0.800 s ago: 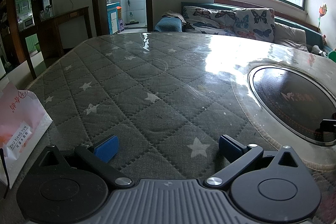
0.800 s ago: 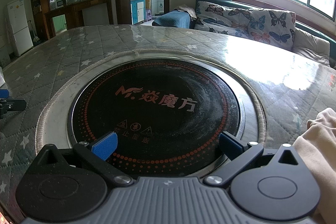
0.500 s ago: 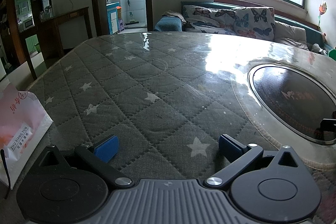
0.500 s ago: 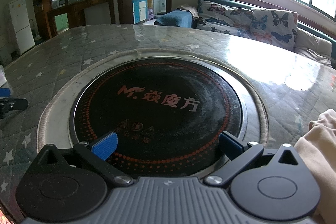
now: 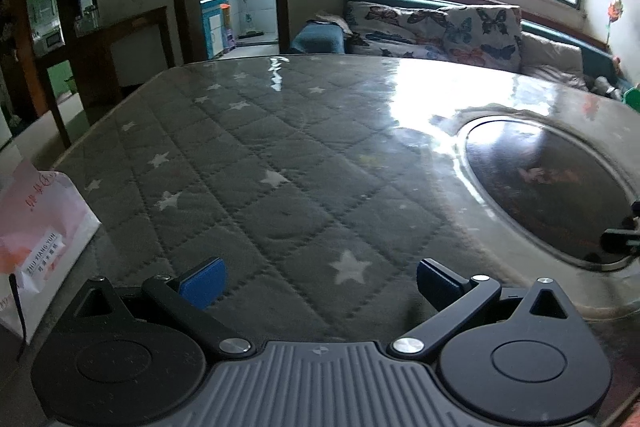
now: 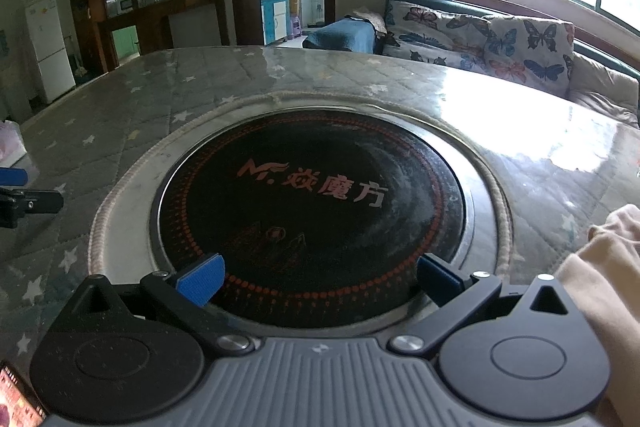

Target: Fold clothes

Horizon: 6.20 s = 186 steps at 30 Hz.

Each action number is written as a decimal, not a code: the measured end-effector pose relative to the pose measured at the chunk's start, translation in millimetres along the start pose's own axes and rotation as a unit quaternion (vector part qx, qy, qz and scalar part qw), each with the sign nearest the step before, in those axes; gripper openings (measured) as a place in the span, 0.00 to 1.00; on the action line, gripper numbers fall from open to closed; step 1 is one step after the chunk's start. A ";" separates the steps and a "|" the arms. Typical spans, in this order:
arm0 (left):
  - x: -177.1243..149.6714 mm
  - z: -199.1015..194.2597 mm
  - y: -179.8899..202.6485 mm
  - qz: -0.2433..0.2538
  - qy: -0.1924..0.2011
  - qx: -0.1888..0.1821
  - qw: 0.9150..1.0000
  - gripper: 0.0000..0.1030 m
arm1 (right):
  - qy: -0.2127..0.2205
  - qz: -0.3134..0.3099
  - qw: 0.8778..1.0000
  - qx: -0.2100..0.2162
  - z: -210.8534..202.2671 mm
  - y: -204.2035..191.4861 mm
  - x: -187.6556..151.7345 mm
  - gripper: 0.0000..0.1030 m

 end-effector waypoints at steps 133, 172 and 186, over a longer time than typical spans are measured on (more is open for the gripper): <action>2.7 -54.4 225.1 0.176 0.004 -0.256 0.950 1.00 | 0.025 0.029 0.996 -0.075 -135.9 33.9 -75.0 1.00; 1.6 -55.4 245.5 0.202 0.003 -0.269 0.942 1.00 | 0.024 0.065 0.988 -0.139 -164.1 75.3 -94.1 1.00; 2.7 -51.1 258.6 0.216 -0.002 -0.270 0.938 1.00 | 0.027 0.077 0.984 -0.158 -174.8 90.8 -99.1 1.00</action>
Point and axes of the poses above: each gripper's, at about its wrist camera, not at the fingertips, and z roughly the way its jaws point, y to its right, x to its top, the point moved 7 cm from there along z, roughly the way its jaws point, and after that the axes turned 7 degrees about -z, right-handed, at the moved point
